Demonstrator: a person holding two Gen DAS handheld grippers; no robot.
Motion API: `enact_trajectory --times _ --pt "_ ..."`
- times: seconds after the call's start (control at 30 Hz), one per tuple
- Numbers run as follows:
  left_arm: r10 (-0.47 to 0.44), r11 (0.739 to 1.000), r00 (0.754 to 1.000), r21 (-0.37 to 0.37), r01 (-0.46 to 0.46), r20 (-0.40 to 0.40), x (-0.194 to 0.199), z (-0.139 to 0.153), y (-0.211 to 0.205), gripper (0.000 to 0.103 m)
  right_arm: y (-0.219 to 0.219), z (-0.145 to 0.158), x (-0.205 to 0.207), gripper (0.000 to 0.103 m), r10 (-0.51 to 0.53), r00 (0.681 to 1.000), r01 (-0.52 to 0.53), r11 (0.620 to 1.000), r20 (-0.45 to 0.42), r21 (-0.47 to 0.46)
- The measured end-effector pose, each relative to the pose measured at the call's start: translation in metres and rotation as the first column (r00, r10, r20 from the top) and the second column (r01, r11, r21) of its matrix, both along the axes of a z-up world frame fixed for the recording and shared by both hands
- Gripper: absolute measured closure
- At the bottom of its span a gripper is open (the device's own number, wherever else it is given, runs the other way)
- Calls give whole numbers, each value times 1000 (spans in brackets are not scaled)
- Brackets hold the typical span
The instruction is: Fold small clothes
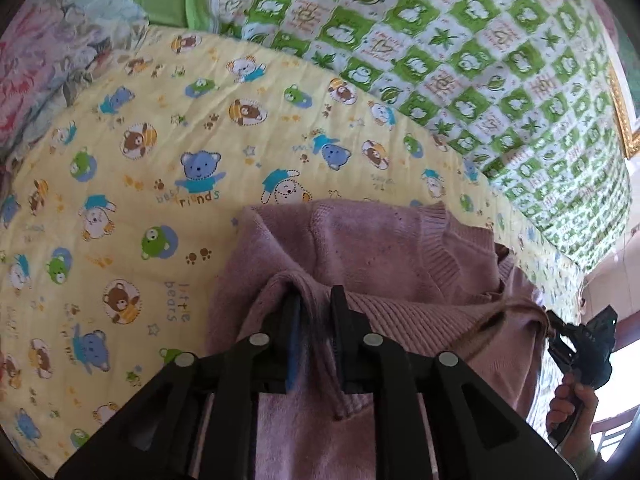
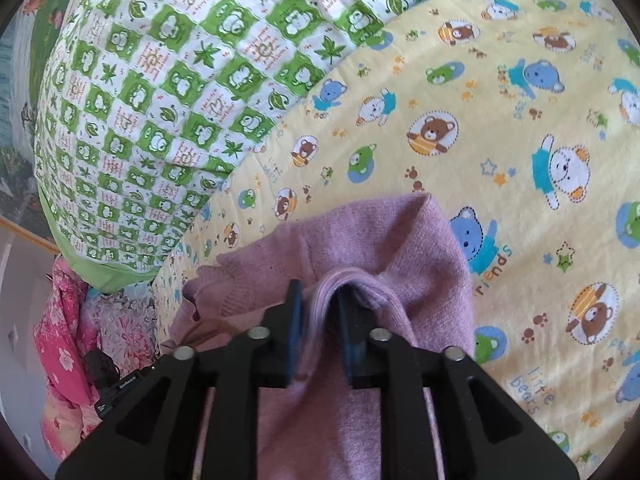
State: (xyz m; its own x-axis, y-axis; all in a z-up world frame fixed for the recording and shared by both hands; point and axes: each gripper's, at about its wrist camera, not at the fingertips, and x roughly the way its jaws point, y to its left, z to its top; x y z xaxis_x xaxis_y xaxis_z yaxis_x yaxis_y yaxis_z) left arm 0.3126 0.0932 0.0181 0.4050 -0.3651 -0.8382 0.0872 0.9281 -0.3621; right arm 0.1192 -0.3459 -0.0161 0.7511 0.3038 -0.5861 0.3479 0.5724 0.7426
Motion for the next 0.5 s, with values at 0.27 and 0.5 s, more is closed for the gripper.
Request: enact_trajectory --times 0.27,0.5 --pt "-33 999 996 -4 34 80 -26 46 13 58 3 41 -27 41 -29 997 35 996 76 -79" --pt "-392 909 919 177 378 47 -65 31 -74 51 68 47 -7 41 225 971 -236 887 -76 -398"
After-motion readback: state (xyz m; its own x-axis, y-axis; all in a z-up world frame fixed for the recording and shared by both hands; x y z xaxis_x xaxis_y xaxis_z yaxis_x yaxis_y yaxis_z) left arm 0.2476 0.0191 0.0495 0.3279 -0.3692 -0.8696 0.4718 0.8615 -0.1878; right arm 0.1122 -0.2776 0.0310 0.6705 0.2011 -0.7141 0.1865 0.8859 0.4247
